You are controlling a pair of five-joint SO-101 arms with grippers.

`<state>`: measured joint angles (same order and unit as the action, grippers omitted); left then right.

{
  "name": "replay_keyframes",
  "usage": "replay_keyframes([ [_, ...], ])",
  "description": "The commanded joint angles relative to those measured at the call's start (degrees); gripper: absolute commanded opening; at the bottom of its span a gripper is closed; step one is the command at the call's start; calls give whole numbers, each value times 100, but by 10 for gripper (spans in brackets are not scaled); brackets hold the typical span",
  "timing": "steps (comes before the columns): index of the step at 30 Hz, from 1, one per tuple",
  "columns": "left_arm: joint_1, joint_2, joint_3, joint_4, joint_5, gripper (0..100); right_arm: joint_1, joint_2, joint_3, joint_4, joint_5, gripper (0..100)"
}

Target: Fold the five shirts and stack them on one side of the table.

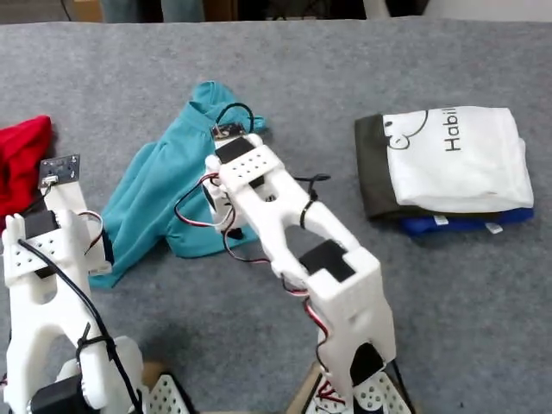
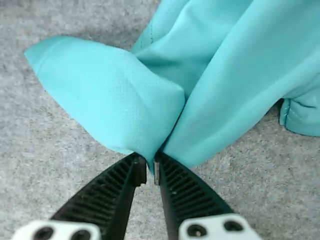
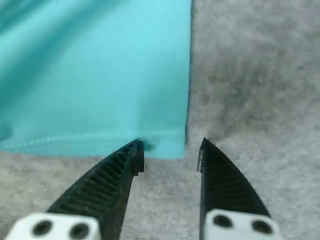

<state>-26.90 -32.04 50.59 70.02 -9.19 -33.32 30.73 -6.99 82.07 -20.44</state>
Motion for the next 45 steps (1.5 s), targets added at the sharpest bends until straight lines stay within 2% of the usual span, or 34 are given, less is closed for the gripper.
replay_keyframes([
  [1, 31, -141, -75, -70, 26, 62, -44, 215, -532, 9, -35, 192],
  [11, 31, -141, -75, -79, 18, 62, -35, 1042, -796, 18, 9, 182],
  [15, 31, -141, -75, -79, 18, 62, -35, 1182, -831, 149, 0, 12],
  [21, 31, -141, -75, -79, 18, 62, 70, 1182, -848, 484, 9, 14],
  [26, 31, -141, -365, -18, 26, 75, 563, 1174, -1402, 923, 299, 14],
  [33, 40, -141, -1226, 387, 70, 254, 1530, 1174, -3284, 1908, 888, 14],
  [39, 4, -141, -2026, 1204, 62, 258, 2426, 1174, -3837, 1908, 1538, 14],
  [45, 31, -105, -2009, 1679, 70, 256, 2910, 1174, -3855, 1908, 2004, 14],
])
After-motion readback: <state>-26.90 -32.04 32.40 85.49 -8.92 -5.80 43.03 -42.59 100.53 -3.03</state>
